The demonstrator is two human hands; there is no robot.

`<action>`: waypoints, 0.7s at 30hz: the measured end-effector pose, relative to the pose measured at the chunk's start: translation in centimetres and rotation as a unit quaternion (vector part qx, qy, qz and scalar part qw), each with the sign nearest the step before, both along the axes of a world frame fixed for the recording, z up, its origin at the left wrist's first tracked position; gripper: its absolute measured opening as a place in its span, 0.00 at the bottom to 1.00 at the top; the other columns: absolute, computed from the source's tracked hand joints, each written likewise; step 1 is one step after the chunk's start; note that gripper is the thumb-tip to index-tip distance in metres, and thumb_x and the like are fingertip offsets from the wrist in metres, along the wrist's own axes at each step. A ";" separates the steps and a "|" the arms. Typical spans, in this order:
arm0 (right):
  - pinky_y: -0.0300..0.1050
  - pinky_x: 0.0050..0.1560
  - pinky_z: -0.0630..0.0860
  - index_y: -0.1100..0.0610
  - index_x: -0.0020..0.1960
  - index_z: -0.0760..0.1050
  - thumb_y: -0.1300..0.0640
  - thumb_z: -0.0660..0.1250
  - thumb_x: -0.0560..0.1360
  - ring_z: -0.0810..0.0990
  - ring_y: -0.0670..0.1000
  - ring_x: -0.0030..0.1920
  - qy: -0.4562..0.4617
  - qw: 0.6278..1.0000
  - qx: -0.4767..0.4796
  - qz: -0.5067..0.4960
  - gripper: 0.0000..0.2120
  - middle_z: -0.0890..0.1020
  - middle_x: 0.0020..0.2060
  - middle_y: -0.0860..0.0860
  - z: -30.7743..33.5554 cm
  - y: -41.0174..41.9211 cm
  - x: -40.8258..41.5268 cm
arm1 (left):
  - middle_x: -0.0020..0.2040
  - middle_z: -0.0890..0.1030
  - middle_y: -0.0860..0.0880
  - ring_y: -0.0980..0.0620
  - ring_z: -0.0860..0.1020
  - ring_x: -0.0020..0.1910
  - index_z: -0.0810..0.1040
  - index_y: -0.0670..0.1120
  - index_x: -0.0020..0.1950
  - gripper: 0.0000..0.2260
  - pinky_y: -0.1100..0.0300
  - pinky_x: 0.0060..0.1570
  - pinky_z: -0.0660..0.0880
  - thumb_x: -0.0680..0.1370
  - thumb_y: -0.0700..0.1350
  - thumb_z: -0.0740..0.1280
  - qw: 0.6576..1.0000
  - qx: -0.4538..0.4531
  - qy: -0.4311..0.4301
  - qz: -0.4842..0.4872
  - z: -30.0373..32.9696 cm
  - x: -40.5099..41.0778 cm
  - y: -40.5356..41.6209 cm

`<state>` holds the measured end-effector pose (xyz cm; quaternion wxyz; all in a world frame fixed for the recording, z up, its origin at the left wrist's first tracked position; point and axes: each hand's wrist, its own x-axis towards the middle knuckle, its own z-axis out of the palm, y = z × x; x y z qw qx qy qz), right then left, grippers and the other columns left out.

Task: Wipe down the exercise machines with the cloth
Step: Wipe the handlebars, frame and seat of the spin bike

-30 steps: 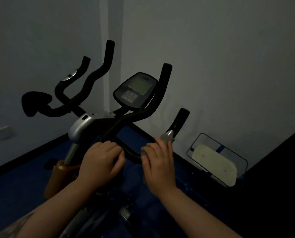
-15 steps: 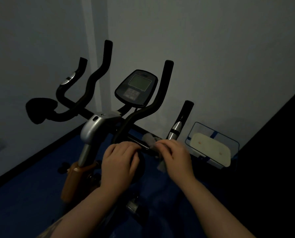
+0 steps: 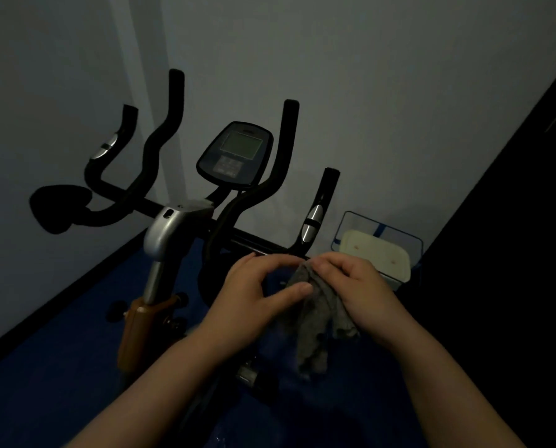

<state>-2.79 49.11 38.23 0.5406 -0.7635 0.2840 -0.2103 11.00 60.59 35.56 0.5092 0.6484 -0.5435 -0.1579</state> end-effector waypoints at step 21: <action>0.42 0.41 0.79 0.44 0.57 0.78 0.54 0.56 0.82 0.82 0.49 0.41 0.079 0.982 0.044 0.168 0.13 0.82 0.50 0.44 -4.1 0.0 -17.9 | 0.44 0.85 0.46 0.57 0.83 0.41 0.84 0.43 0.50 0.08 0.69 0.38 0.75 0.73 0.34 0.71 0.953 0.078 0.264 0.124 -0.3 -16.5 5.5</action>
